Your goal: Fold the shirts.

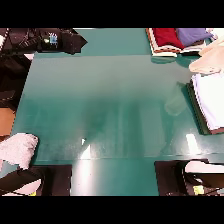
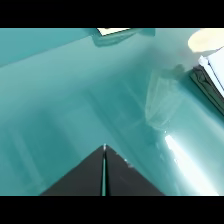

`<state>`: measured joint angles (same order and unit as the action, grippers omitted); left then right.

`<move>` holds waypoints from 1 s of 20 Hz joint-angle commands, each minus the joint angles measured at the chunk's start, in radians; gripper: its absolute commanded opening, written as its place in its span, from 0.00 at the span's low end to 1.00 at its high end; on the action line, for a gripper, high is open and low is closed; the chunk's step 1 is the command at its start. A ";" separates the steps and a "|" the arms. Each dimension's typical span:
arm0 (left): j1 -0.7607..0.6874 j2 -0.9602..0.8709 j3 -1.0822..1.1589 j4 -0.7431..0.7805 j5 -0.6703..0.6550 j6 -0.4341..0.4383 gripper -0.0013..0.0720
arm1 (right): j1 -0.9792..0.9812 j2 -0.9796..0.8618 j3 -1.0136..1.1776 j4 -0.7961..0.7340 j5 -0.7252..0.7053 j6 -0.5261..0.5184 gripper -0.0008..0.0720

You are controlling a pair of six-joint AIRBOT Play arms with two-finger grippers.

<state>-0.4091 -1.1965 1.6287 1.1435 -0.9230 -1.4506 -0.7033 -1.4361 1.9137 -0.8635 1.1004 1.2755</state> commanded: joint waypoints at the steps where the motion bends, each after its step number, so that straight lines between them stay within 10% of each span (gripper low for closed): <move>1: -0.001 0.000 0.000 0.000 -0.013 0.001 0.06 | -0.040 0.000 0.035 -0.039 0.159 0.000 0.03; 13: -0.001 0.000 0.000 0.000 -0.039 0.012 0.06 | -0.248 0.340 -0.637 -0.344 0.270 -0.002 0.06; 16: -0.001 0.000 0.000 0.000 -0.040 0.012 0.06 | -0.305 0.414 -0.782 -0.415 0.270 0.000 0.63; 20: 0.000 0.000 0.000 0.000 -0.041 0.012 0.06 | -0.383 0.487 -0.797 -0.391 0.249 0.000 0.75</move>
<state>-0.4091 -1.1965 1.6287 1.1435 -0.9623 -1.4391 -1.0378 -1.0061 1.1557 -1.2522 1.3674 1.2743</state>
